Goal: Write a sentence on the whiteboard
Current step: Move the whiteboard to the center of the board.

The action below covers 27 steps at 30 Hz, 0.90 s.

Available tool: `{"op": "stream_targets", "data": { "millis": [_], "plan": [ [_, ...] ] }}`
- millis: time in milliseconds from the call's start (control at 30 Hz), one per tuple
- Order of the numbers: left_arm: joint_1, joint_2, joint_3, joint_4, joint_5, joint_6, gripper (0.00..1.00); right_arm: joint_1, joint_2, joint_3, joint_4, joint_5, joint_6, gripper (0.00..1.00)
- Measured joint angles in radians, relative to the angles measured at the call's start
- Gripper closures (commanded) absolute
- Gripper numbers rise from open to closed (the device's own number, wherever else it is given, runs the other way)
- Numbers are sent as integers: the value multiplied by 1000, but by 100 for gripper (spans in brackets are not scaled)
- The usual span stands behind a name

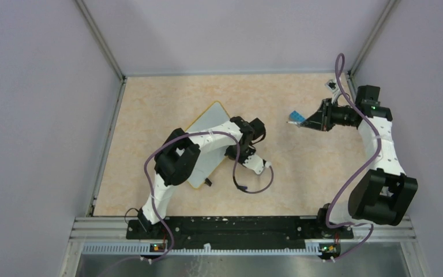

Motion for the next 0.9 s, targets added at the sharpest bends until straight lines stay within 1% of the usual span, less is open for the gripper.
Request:
{"op": "stream_targets", "data": {
  "millis": [200,333,433,467,533,600,700,767,900],
  "plan": [
    [-74,34,52,-50,2,-7,91,-17,0,0,-31,-12,-39,100],
    [-126,57,104,-67,32,-18,91,-19,0,0,-50,-17,-58,100],
    [-166,64,119,-67,46,-19,87,-19,0,0,-56,-17,-68,100],
    [-182,64,119,-68,48,-18,84,-19,0,0,-58,-17,-69,100],
    [-206,64,119,-69,48,-19,66,-19,0,0,-67,-17,-76,100],
    [-224,66,119,-67,47,-25,53,-19,0,0,-72,-16,-79,100],
    [-238,66,119,-50,42,-42,38,-19,0,0,-71,-16,-82,100],
    [-238,65,119,-40,39,-58,24,-19,-3,0,-68,-16,-77,100],
    [-232,26,119,-19,49,-109,8,-19,-31,-13,-25,-16,-37,100]
  ]
}}
